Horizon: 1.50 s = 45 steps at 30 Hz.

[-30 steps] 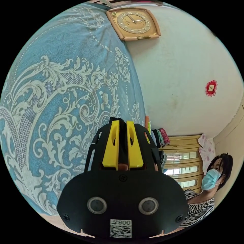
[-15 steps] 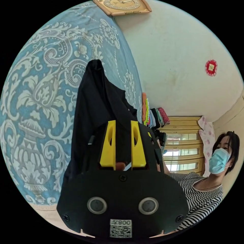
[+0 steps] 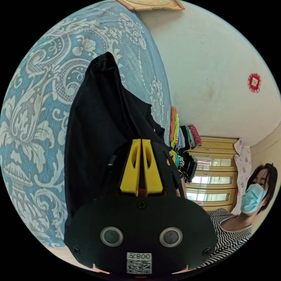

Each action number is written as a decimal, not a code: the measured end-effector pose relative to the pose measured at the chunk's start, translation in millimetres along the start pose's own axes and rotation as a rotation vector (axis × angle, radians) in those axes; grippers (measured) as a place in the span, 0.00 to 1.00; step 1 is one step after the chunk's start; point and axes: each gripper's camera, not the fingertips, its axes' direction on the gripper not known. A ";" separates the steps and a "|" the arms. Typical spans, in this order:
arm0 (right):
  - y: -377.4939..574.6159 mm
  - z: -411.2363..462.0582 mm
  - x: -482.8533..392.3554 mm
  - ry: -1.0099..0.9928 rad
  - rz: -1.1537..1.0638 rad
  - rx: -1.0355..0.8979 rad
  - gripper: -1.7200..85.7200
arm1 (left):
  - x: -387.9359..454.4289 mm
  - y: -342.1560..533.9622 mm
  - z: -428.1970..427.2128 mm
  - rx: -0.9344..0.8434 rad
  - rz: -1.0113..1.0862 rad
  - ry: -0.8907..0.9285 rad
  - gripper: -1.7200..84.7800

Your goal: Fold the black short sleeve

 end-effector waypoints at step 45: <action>-131.8 102.8 -163.9 0.486 -0.254 0.045 0.02 | 17.9 -120.5 93.8 0.073 0.056 0.172 0.02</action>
